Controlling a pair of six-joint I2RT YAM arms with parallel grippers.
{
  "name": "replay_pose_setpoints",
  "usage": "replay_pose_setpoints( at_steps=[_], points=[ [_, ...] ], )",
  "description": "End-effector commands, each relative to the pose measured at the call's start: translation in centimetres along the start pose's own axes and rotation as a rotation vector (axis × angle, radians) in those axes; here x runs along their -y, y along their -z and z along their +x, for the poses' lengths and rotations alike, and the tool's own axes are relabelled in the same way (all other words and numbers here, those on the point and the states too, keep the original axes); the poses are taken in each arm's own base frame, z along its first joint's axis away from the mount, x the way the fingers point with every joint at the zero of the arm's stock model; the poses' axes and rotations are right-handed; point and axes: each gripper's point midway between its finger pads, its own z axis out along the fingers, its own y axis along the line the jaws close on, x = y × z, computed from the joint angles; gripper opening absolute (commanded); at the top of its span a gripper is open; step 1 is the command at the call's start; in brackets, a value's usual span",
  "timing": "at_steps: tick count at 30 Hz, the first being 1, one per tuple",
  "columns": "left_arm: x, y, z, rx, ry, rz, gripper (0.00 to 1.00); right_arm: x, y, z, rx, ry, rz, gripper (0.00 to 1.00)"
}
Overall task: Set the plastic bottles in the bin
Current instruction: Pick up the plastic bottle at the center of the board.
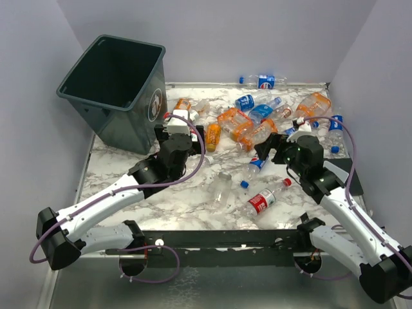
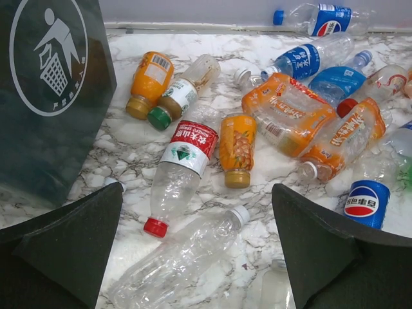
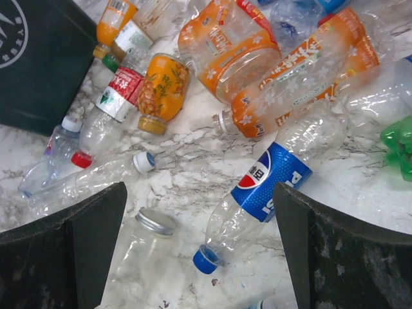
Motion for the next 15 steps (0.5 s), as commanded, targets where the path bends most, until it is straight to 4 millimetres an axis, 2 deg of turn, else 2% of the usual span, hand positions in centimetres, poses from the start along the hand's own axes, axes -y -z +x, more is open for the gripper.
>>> replay_pose_setpoints(
  at_steps=[1, 5, 10, 12, 15],
  points=[
    [0.0, 0.7, -0.7, 0.032, 0.021, 0.029, 0.99, 1.1, 0.4, -1.3, 0.091, -0.031, 0.057, 1.0],
    [-0.3, 1.0, -0.9, 0.046, 0.03, 0.028, 0.99, 1.1, 1.0, -2.0, 0.109, -0.008, 0.062, 1.0],
    [-0.1, 1.1, -1.0, 0.053, 0.037, 0.047, 0.99, 2.5, 2.0, -3.8, 0.149, 0.027, 0.164, 0.94],
    [0.2, 1.0, -0.8, 0.048, 0.033, 0.059, 0.99, 3.6, 1.6, -3.6, 0.123, 0.025, 0.238, 0.94],
    [0.5, 0.9, -0.5, 0.038, 0.021, 0.075, 0.99, 5.6, 0.6, -1.5, 0.009, -0.02, 0.367, 0.95]
  ],
)
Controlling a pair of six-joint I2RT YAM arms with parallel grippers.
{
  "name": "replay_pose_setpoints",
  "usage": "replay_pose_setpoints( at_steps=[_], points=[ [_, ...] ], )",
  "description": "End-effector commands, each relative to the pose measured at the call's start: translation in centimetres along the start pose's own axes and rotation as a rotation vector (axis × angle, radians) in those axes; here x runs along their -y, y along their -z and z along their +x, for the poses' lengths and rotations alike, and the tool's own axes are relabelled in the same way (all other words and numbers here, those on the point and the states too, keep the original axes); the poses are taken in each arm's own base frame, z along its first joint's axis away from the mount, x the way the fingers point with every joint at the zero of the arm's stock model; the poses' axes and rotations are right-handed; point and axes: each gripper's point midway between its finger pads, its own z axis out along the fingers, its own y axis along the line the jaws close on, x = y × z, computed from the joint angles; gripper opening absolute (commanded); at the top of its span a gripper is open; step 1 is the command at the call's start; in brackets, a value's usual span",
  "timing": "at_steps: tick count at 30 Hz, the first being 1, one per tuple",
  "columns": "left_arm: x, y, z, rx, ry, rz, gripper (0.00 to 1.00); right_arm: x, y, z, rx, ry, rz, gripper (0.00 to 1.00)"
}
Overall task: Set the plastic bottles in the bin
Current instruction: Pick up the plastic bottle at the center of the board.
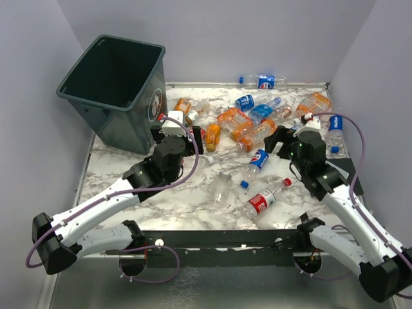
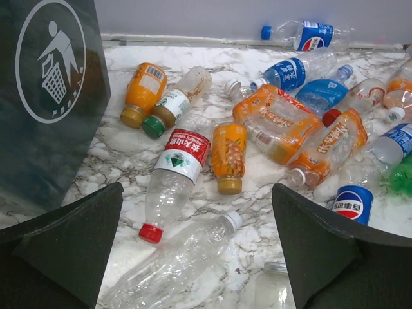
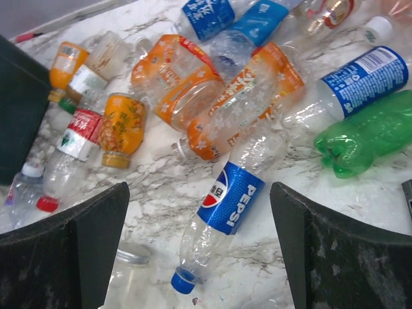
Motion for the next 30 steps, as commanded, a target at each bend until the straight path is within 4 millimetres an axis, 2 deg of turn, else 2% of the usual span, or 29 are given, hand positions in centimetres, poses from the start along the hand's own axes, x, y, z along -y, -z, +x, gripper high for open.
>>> replay_pose_setpoints(
  at_steps=[1, 2, 11, 21, 30],
  points=[
    [0.9, 0.0, 0.7, -0.012, -0.019, 0.054, 0.99, 3.3, -1.1, 2.0, -0.109, -0.021, 0.22, 0.95],
    [0.9, 0.0, 0.8, -0.015, -0.022, 0.054, 0.99, 3.5, -1.3, 3.1, -0.13, -0.039, 0.227, 0.95],
    [1.9, -0.5, 2.2, -0.04, -0.042, 0.098, 0.99, 2.4, -4.1, 6.0, -0.19, -0.144, 0.169, 0.91],
    [3.2, -0.6, 3.0, -0.066, -0.056, 0.163, 0.99, 3.6, -6.6, 10.2, -0.306, -0.132, 0.216, 0.89],
    [3.7, -0.5, 3.2, -0.075, -0.056, 0.184, 0.99, 4.0, -9.1, 12.5, -0.359, -0.158, 0.249, 0.85]
  ],
)
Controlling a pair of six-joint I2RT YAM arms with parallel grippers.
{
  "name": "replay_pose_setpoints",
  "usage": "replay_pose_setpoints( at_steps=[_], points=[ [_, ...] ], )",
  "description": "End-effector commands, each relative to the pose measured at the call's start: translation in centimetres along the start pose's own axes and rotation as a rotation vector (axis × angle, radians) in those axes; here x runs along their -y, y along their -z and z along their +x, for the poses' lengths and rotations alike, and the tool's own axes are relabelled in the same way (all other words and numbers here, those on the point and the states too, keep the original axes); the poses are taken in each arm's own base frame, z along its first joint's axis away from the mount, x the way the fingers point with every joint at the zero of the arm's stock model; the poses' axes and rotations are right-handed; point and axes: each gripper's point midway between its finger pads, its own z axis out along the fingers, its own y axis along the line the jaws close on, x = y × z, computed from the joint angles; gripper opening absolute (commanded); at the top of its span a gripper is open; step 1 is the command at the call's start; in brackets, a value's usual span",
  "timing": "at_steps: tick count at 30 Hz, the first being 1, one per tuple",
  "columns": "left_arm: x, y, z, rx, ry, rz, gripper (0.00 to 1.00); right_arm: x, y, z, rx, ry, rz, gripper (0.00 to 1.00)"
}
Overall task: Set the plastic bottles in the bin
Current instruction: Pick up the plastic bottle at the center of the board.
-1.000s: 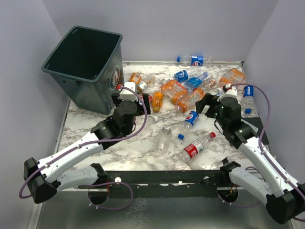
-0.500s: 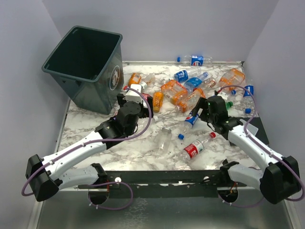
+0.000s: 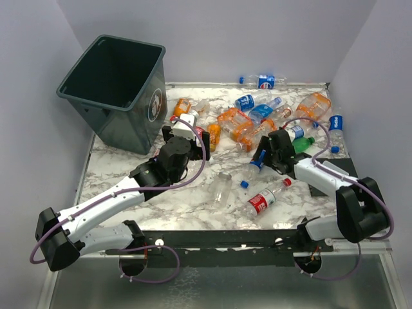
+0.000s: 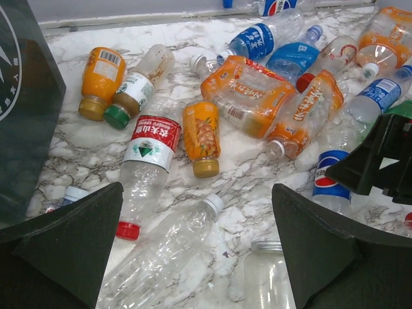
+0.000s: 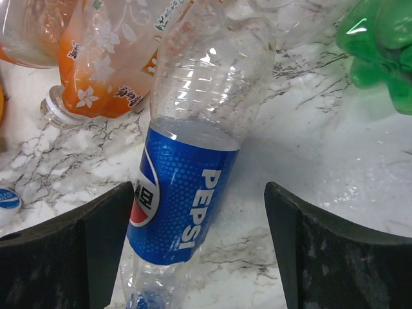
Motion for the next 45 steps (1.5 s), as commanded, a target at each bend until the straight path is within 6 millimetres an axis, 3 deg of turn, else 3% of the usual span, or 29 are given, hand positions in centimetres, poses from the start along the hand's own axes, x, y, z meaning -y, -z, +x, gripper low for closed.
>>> replay_pose_setpoints(
  at_steps=[1, 8, 15, 20, 24, 27, 32, 38, 45],
  points=[
    [0.8, 0.0, 0.6, -0.009, -0.013, 0.04, 0.99, -1.0, -1.2, -1.0, 0.016, -0.05, -0.025, 0.84],
    [0.8, 0.1, 0.6, -0.006, -0.02, 0.04, 0.99, -1.3, -2.8, 0.0, -0.027, -0.064, -0.026, 0.71],
    [1.1, 0.3, 0.6, 0.001, -0.025, 0.07, 0.99, -1.7, -0.5, -1.1, 0.009, -0.042, -0.067, 0.51],
    [1.9, 0.5, 0.8, 0.018, -0.027, 0.127, 0.99, -3.7, 4.7, -3.7, 0.077, -0.015, -0.209, 0.46],
    [3.2, 1.3, 0.2, 0.064, -0.018, 0.227, 0.99, -7.4, 11.3, -6.2, 0.199, 0.079, -0.485, 0.46],
    [5.3, 2.8, -0.3, 0.091, -0.005, 0.382, 0.99, -10.5, 16.4, -7.0, 0.263, 0.15, -0.727, 0.46],
    [11.0, 6.9, -1.8, 0.104, 0.053, 0.758, 0.99, -13.7, 23.0, -7.7, 0.342, 0.182, -1.028, 0.46],
    [14.8, 9.7, -4.5, 0.088, 0.135, 0.984, 0.99, -15.2, 26.3, -8.4, 0.386, 0.134, -1.195, 0.46],
    [16.9, 9.9, -4.7, 0.055, 0.215, 1.082, 0.99, -16.1, 28.1, -9.2, 0.441, 0.055, -1.344, 0.45]
  ],
)
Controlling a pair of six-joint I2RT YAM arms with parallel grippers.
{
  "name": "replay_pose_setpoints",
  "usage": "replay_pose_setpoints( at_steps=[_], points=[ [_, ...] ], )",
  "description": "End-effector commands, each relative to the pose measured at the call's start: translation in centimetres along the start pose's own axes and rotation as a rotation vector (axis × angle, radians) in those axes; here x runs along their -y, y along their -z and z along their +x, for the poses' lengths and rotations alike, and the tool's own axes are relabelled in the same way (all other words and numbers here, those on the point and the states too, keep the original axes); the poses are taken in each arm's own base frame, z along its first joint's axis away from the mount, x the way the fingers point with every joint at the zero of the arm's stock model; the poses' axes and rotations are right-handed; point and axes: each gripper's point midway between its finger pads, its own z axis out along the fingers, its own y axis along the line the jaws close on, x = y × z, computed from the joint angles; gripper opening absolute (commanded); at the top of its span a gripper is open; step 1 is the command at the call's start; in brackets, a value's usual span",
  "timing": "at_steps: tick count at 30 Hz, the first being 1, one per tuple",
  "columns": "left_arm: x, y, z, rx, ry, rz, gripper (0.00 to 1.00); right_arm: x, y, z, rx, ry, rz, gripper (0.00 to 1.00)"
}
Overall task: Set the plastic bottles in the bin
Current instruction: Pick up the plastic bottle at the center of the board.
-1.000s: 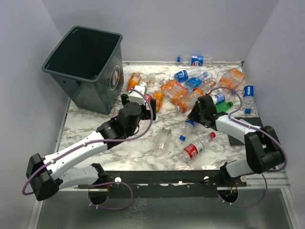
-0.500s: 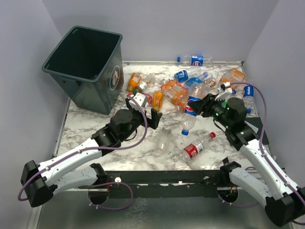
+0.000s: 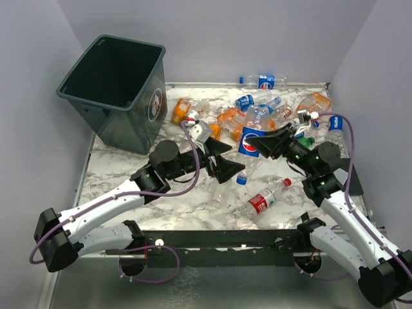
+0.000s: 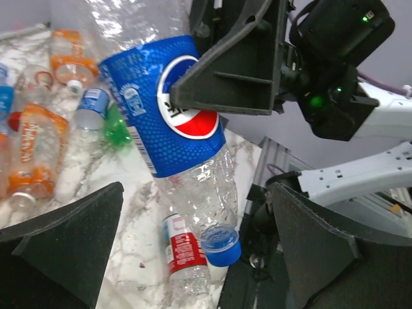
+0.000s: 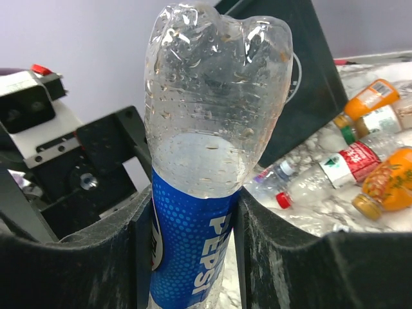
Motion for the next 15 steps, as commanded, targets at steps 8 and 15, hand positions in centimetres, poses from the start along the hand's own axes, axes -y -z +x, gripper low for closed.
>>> replay_pose_setpoints(
  at_steps=[8, 15],
  points=[
    [3.3, -2.3, 0.3, -0.038, 0.11, 0.205, 0.99, -3.8, -0.3, -2.2, 0.089, -0.022, -0.196, 0.44],
    [3.6, -2.6, 0.8, -0.066, 0.118, 0.232, 0.86, -3.6, -0.5, -1.8, 0.069, -0.042, -0.208, 0.44]
  ],
)
